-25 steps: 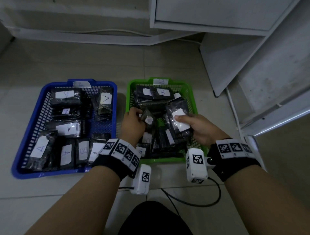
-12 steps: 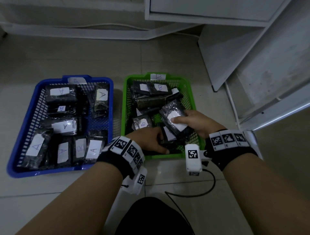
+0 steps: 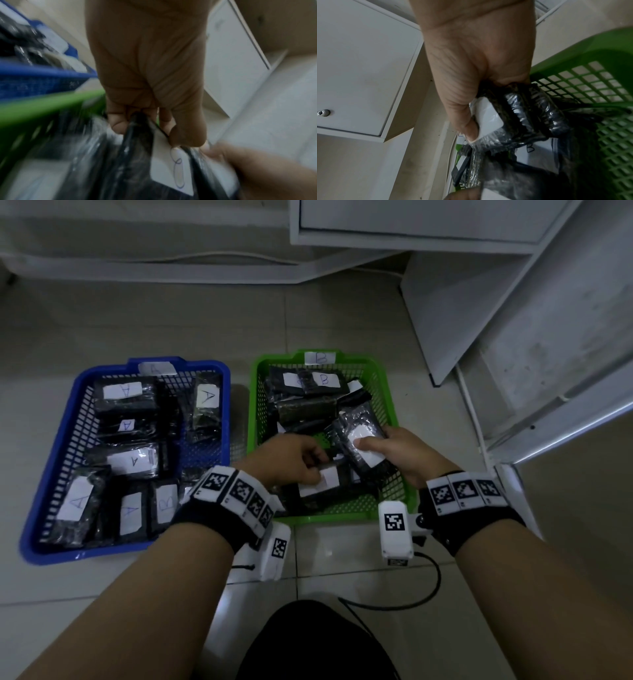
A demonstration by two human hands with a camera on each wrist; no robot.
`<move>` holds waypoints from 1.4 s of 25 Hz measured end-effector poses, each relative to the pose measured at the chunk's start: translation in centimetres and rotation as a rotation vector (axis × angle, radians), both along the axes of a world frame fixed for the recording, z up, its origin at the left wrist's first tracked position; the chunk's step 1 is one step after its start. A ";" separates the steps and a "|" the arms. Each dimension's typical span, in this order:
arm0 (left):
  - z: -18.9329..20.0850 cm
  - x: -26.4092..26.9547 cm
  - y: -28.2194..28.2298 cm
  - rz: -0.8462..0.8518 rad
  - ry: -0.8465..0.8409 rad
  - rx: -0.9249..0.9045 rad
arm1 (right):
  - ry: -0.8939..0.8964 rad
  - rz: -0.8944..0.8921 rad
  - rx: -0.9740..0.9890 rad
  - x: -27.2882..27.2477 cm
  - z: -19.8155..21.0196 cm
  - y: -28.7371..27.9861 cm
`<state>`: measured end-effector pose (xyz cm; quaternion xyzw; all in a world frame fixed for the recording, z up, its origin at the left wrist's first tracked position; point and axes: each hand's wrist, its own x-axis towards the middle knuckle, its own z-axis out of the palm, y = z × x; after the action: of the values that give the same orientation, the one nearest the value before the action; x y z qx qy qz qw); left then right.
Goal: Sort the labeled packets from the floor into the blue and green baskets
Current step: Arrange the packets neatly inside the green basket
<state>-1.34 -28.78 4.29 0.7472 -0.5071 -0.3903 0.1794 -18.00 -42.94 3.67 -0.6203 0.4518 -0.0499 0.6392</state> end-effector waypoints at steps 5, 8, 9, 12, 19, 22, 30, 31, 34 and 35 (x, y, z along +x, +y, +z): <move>1.0 4.4 0.3 0.417 -0.088 -0.095 | 0.019 -0.003 -0.009 0.5 0.0 0.0; -0.3 4.4 -0.1 0.430 -0.221 -0.088 | 0.105 0.197 -0.050 0.9 0.3 -0.5; -0.9 4.2 0.0 0.392 -0.298 -0.079 | 0.151 0.318 -0.073 1.1 0.3 -0.7; -2.2 3.1 0.3 0.370 -0.623 -0.222 | 0.305 0.655 -0.226 2.6 0.3 -0.2; -2.2 0.1 0.0 -0.019 -0.020 -0.130 | 0.537 0.907 -0.134 4.3 0.2 -1.2; -3.0 -0.4 -0.4 -0.143 -0.211 -0.083 | 0.497 0.848 -0.221 3.0 1.1 -1.4; -3.3 -2.5 -1.6 -0.302 -0.311 -0.002 | 0.674 0.385 -0.850 0.0 -0.3 -1.5; -3.2 -2.7 -1.7 -0.318 -0.279 0.021 | 0.706 0.417 -0.891 0.2 -0.5 -1.2; -2.6 -2.8 -1.8 -0.386 -0.190 0.160 | 0.758 0.433 -0.981 1.1 -1.1 -1.2; -2.5 -2.7 -1.8 -0.376 -0.133 0.204 | 0.801 0.447 -1.006 1.6 -1.3 -1.3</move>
<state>-4.07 -30.61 1.83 0.6780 -0.6060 -0.4159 -0.0071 -16.43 -44.23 2.40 -0.8912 0.4364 0.1128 0.0515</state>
